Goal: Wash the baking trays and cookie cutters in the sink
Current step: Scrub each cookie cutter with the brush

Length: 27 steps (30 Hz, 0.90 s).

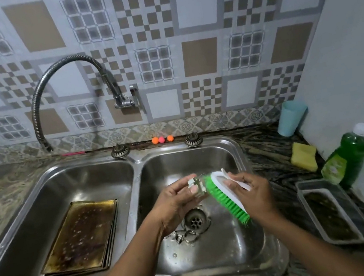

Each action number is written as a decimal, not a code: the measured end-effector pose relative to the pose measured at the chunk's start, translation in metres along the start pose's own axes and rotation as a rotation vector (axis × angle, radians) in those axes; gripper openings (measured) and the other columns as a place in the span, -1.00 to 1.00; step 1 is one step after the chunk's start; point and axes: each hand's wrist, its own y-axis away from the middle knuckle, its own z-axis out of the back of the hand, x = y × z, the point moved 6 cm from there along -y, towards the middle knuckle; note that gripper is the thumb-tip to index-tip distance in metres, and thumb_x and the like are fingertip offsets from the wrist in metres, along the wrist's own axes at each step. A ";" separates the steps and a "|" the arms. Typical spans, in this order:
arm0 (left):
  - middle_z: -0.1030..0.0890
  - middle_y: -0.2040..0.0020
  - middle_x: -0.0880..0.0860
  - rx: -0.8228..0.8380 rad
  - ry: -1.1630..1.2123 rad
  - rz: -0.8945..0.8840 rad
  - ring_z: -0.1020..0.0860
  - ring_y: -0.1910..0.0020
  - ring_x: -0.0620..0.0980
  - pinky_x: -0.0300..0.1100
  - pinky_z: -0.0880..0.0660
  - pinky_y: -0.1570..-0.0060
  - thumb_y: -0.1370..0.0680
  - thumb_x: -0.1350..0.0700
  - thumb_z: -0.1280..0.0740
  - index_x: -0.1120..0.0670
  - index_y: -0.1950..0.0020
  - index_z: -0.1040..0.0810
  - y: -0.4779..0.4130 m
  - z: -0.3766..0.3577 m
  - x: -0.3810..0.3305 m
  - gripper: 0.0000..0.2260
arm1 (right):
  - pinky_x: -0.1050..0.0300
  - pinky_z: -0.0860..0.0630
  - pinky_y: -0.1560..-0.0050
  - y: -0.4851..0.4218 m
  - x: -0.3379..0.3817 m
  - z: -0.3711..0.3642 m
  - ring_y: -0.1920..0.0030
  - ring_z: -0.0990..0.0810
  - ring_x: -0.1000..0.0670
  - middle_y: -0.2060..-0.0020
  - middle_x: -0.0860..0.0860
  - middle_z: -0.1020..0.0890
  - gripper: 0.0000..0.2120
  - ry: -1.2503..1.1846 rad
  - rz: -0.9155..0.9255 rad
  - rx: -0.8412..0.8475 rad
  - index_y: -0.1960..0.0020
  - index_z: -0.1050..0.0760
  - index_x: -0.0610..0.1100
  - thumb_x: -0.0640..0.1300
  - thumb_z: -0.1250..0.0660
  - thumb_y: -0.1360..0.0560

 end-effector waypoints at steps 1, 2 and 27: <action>-0.64 -0.17 0.31 -0.003 0.025 -0.005 -0.61 -0.14 0.29 -0.03 -0.65 -0.05 -0.41 0.38 -0.38 0.32 -0.33 -0.50 0.003 0.000 0.001 -0.53 | 0.01 -0.66 0.02 -0.002 0.001 0.002 0.05 -0.71 0.06 0.14 0.22 -0.72 -0.92 -0.015 -0.004 -0.017 0.12 -0.67 0.10 -0.07 -0.53 -0.44; -0.64 -0.17 0.31 0.006 0.030 -0.012 -0.61 -0.14 0.27 -0.04 -0.65 -0.05 -0.42 0.38 -0.38 0.32 -0.33 -0.50 0.003 0.000 0.001 -0.53 | 0.09 -0.65 0.01 -0.005 0.010 -0.003 0.04 -0.71 0.08 0.13 0.21 -0.72 -0.89 -0.037 0.011 -0.026 0.10 -0.68 0.09 -0.11 -0.52 -0.45; -0.67 -0.19 0.20 0.015 -0.083 0.050 -0.69 -0.04 0.14 -0.07 -0.62 -0.12 -0.41 0.33 -0.42 0.16 -0.31 -0.58 0.041 0.203 -0.105 -0.55 | 0.01 -0.63 0.04 0.040 0.052 -0.189 0.09 -0.69 0.10 0.13 0.15 -0.73 -0.84 0.096 -0.074 -0.016 0.04 -0.70 -0.03 0.02 -0.53 -0.43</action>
